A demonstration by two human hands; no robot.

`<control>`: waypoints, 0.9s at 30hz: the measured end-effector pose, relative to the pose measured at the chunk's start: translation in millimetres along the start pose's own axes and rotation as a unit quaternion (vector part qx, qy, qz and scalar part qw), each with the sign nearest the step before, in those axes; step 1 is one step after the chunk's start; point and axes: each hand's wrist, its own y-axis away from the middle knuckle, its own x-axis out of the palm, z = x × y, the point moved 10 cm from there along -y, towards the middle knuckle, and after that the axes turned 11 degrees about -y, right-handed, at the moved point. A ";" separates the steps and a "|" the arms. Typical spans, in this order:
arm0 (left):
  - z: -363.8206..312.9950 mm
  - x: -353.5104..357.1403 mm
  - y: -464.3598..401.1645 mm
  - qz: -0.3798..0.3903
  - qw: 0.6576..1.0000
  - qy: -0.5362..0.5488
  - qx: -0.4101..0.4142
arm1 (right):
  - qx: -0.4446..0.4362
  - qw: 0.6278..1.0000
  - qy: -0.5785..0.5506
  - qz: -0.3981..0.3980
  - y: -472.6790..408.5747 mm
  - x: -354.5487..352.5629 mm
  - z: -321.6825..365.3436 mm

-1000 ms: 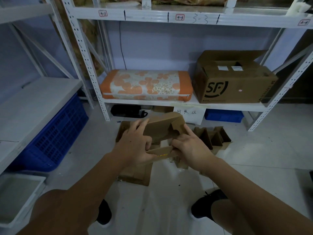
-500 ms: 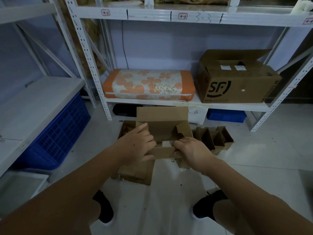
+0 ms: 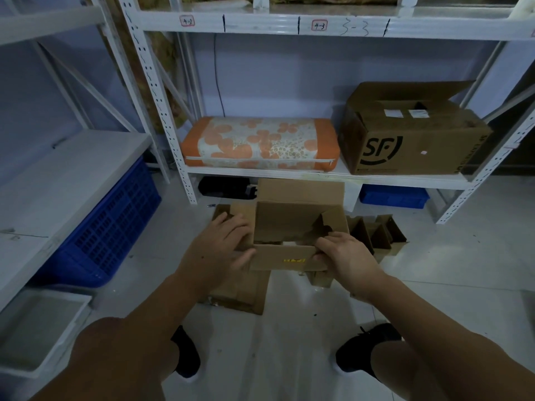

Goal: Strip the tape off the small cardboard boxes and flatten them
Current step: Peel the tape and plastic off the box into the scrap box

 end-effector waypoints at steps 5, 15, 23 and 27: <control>-11.5 7.1 2.0 0.019 0.997 0.069 -0.027 | -0.003 0.999 -0.001 -0.039 -0.8 -7.9 -0.5; -38.4 21.6 -28.2 0.070 0.994 -0.063 0.061 | -0.003 1.000 -0.014 0.019 -1.7 -2.9 8.9; -46.7 17.2 -23.6 0.053 0.990 -0.081 0.103 | -0.044 0.970 0.176 0.165 -0.8 19.6 -3.6; -35.5 24.1 -17.7 0.068 0.991 -0.077 0.086 | -0.116 0.973 0.177 0.089 -1.3 -2.7 8.7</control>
